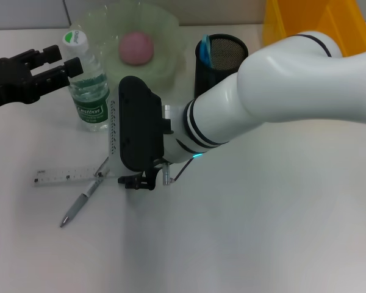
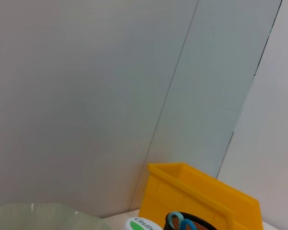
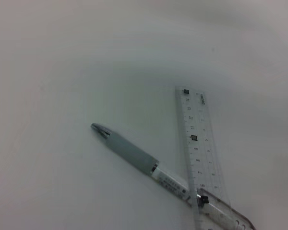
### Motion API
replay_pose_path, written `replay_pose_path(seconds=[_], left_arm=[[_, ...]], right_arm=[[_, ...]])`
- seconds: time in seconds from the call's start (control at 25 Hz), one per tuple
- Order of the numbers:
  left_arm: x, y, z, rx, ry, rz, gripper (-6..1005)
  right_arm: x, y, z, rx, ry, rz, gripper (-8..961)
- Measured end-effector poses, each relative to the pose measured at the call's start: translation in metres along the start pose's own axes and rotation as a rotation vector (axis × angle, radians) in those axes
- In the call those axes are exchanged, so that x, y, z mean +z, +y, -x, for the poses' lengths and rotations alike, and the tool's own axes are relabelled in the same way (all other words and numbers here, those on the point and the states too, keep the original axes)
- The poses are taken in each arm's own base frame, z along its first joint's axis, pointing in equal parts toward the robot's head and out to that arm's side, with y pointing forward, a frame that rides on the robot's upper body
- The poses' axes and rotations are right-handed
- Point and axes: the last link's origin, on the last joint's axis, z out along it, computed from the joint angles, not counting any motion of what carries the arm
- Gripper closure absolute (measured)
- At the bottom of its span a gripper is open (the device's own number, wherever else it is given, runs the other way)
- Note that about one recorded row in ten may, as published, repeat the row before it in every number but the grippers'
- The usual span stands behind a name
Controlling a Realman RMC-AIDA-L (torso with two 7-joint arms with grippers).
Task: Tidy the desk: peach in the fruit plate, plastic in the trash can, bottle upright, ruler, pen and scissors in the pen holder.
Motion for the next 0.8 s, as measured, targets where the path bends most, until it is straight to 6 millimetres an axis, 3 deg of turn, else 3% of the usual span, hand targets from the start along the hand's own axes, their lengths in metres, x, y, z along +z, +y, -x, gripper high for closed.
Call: replay_pose_path(seconds=[0.8], left_arm=[[0.0005, -0.0030, -0.0027, 0.007, 0.029, -0.019, 301]], right_arm=[[0.0003, 0.0041, -0.0065, 0.029, -0.035, -0.019, 594]])
